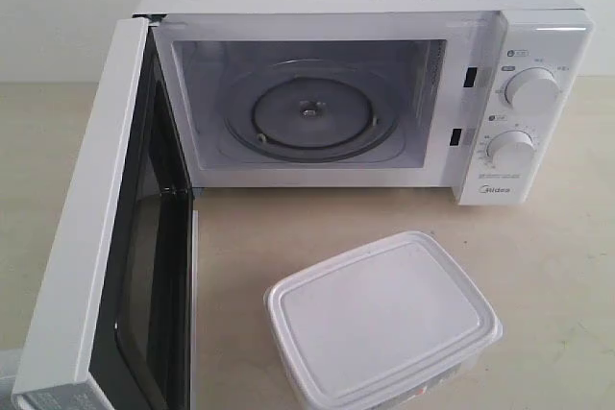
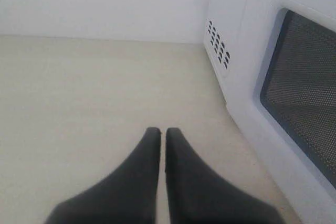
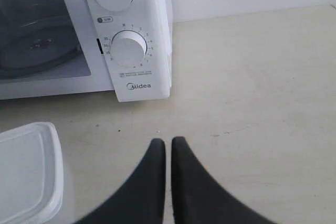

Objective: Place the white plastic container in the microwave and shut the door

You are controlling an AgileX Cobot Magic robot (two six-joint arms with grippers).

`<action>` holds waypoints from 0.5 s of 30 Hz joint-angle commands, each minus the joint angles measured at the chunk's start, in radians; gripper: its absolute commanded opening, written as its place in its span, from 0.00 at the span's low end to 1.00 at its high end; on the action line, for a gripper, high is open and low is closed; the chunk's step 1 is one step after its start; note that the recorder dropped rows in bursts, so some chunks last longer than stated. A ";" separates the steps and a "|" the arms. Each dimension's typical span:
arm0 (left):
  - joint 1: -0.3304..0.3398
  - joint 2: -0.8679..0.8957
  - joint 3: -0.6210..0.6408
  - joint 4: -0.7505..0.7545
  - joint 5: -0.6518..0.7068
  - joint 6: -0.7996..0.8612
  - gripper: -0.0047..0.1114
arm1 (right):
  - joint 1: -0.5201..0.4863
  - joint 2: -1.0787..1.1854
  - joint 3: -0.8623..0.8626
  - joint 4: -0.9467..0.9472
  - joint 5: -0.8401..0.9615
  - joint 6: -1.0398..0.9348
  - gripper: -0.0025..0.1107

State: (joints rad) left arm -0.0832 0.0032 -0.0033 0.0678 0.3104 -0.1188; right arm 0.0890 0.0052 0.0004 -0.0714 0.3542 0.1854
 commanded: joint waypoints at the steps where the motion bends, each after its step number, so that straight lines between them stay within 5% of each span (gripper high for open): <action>1: -0.007 -0.003 0.003 -0.004 -0.003 0.001 0.08 | 0.001 -0.005 0.000 -0.008 -0.013 -0.003 0.02; 15: -0.007 -0.003 0.003 -0.004 -0.003 0.001 0.08 | 0.001 -0.005 0.000 -0.021 -0.006 -0.028 0.02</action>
State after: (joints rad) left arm -0.0832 0.0032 -0.0033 0.0678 0.3104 -0.1188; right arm 0.0890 0.0052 0.0004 -0.0784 0.3542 0.1737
